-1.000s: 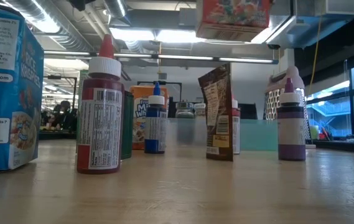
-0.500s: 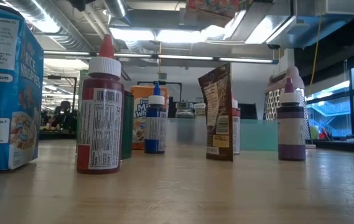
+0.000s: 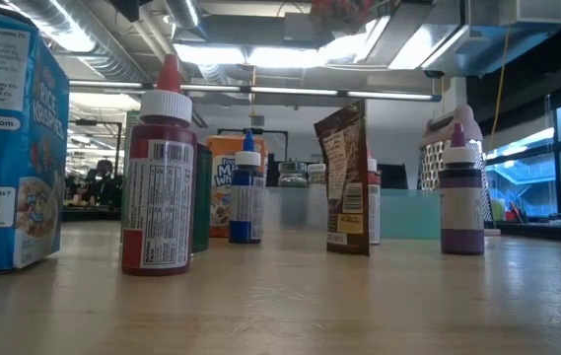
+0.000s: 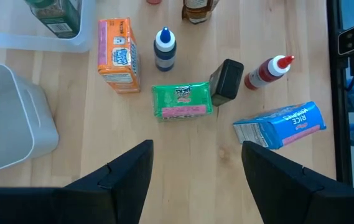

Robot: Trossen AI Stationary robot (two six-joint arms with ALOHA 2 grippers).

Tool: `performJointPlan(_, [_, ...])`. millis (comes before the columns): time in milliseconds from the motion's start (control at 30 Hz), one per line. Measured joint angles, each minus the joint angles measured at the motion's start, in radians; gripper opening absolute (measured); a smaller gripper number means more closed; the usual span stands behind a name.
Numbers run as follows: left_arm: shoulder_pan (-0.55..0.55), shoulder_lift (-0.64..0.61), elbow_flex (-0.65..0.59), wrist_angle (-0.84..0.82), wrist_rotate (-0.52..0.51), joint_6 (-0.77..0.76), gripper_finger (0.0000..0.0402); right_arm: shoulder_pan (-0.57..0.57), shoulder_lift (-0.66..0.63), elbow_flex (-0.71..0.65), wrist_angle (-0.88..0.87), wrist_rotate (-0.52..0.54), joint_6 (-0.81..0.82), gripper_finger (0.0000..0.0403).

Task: Pick & Place Kitchen Items
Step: Put the red cereal box into the green bin

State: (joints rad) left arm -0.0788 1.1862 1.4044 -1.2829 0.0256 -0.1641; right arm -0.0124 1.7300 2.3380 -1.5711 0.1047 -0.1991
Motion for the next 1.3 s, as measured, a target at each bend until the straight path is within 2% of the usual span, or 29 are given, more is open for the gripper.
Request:
performJointPlan(200, [0.000,0.000,0.000,0.000,0.000,-0.028,0.0240,-0.123,-0.036,-0.025,0.000,0.000,-0.077,0.0153])
performJointPlan(400, [0.000,0.000,0.000,0.000,0.000,-0.036,0.0240,-0.259,-0.081,-0.131,0.001,-0.008,-0.133,0.0153])
performJointPlan(767, [0.000,0.000,0.000,0.000,-0.006,-0.044,0.0240,-0.520,-0.102,-0.271,0.000,-0.141,-0.284,0.0153])
performJointPlan(1067, [0.000,0.000,0.000,0.000,-0.010,-0.074,0.0240,-0.651,-0.102,-0.412,0.012,-0.145,-0.333,0.0153])
performJointPlan(1300, [0.000,0.000,0.000,0.000,-0.036,-0.086,0.0240,-0.691,-0.102,-0.587,0.116,-0.144,-0.357,0.0153])
